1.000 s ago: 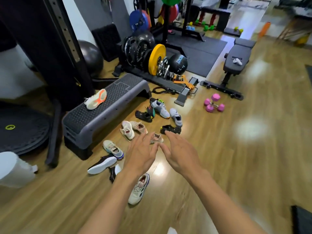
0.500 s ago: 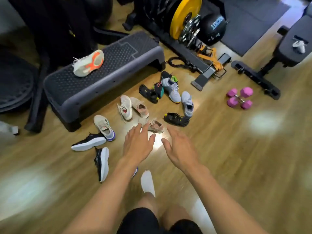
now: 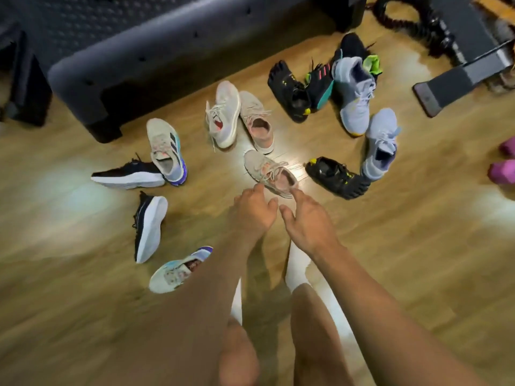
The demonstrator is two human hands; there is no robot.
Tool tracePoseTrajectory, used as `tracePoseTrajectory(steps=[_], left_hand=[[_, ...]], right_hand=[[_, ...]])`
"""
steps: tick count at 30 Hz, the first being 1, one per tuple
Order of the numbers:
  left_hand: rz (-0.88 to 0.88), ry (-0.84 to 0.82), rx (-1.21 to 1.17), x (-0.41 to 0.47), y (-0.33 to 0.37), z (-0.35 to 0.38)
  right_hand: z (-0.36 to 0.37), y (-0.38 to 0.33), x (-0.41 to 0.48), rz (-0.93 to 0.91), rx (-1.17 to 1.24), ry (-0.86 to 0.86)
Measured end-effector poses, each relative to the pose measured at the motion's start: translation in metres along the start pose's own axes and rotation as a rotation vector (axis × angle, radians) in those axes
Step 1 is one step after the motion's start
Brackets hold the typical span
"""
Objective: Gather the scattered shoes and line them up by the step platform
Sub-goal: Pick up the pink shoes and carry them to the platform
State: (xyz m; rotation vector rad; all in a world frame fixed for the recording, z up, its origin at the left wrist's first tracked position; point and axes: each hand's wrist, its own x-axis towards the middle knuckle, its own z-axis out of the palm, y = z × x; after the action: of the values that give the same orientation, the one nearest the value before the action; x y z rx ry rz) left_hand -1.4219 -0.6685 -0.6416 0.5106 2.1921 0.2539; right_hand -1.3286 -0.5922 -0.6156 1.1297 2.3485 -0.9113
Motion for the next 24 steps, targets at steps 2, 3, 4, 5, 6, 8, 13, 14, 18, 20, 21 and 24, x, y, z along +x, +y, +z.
tracePoseTrajectory(steps=[2, 3, 4, 5, 6, 8, 13, 14, 18, 20, 21, 24], left_hand=[[-0.057, -0.038, -0.068, 0.019, 0.003, 0.01], [-0.071, -0.035, -0.096, 0.041, 0.004, 0.029], [-0.114, -0.048, -0.126, 0.065, 0.002, 0.046], [-0.155, -0.043, -0.174, 0.085, 0.0, 0.061], [-0.223, -0.058, -0.243, 0.105, -0.003, 0.075], [-0.325, -0.069, -0.373, 0.147, -0.009, 0.107], [-0.465, -0.014, -0.617, 0.246, -0.022, 0.167], [-0.463, -0.002, -0.598, 0.259, -0.025, 0.177], [-0.397, 0.061, -0.57, 0.284, -0.035, 0.212], [-0.386, 0.083, -0.628, 0.283, -0.043, 0.221], [-0.361, 0.138, -0.614, 0.28, -0.051, 0.224], [-0.288, 0.171, -0.543, 0.257, -0.079, 0.224]], right_hand=[[0.003, 0.013, 0.026, -0.007, -0.034, -0.028], [0.016, 0.027, 0.049, -0.01, -0.043, -0.039], [0.029, 0.039, 0.071, -0.005, -0.054, -0.056], [0.041, 0.049, 0.09, -0.007, -0.061, -0.071], [0.054, 0.058, 0.108, 0.001, -0.074, -0.101], [0.078, 0.077, 0.147, -0.002, -0.076, -0.116], [0.134, 0.112, 0.243, 0.031, -0.064, -0.09], [0.145, 0.118, 0.257, 0.051, -0.081, -0.109], [0.181, 0.141, 0.288, 0.08, -0.155, -0.07], [0.186, 0.146, 0.292, 0.076, -0.22, -0.021], [0.188, 0.145, 0.291, 0.066, -0.231, -0.009], [0.201, 0.129, 0.274, -0.04, -0.268, -0.054]])
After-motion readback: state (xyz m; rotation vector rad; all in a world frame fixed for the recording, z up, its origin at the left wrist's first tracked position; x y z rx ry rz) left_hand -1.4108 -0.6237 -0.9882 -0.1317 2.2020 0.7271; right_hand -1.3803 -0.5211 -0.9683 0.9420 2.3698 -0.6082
